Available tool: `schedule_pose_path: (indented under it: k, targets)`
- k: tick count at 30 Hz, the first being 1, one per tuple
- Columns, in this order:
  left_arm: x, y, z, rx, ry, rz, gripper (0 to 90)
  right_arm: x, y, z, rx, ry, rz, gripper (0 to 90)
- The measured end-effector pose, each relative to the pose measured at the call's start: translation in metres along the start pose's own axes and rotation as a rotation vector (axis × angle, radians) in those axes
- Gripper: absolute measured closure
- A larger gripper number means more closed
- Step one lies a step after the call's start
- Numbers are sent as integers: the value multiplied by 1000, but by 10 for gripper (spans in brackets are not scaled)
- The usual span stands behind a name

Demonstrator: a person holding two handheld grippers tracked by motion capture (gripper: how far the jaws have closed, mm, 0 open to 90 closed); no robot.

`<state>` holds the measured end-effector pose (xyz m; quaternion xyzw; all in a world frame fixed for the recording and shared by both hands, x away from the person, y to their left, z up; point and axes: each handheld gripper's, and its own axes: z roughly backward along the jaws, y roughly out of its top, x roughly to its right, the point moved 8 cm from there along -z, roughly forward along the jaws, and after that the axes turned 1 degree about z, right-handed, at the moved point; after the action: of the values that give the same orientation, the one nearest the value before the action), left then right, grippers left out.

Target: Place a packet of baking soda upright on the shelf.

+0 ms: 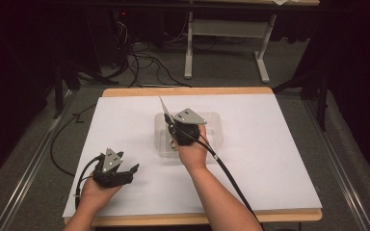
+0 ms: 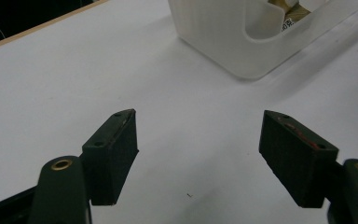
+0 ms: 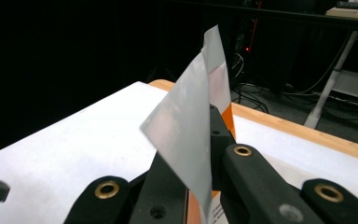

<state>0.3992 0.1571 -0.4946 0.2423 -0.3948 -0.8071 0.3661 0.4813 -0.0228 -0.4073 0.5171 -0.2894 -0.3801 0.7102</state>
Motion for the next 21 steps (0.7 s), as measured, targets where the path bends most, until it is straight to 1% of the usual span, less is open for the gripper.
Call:
schedule_pose_path:
  k: [1,5,10,11,19,21]
  targets:
    - [0,0,0,1,1,1,284,-1,-1,1,2,1,9,900]
    - [-1,0,1,5,9,-6,284,-5,-7,4,3,8,8,900]
    - [0,0,0,5,9,-10,284,-7,-18,9,-5,10,-4,897]
    - [0,0,0,3,8,-11,284,-7,-20,10,-5,12,8,897]
    - [0,1,1,7,9,-9,284,-7,-26,12,-8,9,1,892]
    - [-1,1,1,6,9,-9,284,-6,-25,12,-16,12,-5,869]
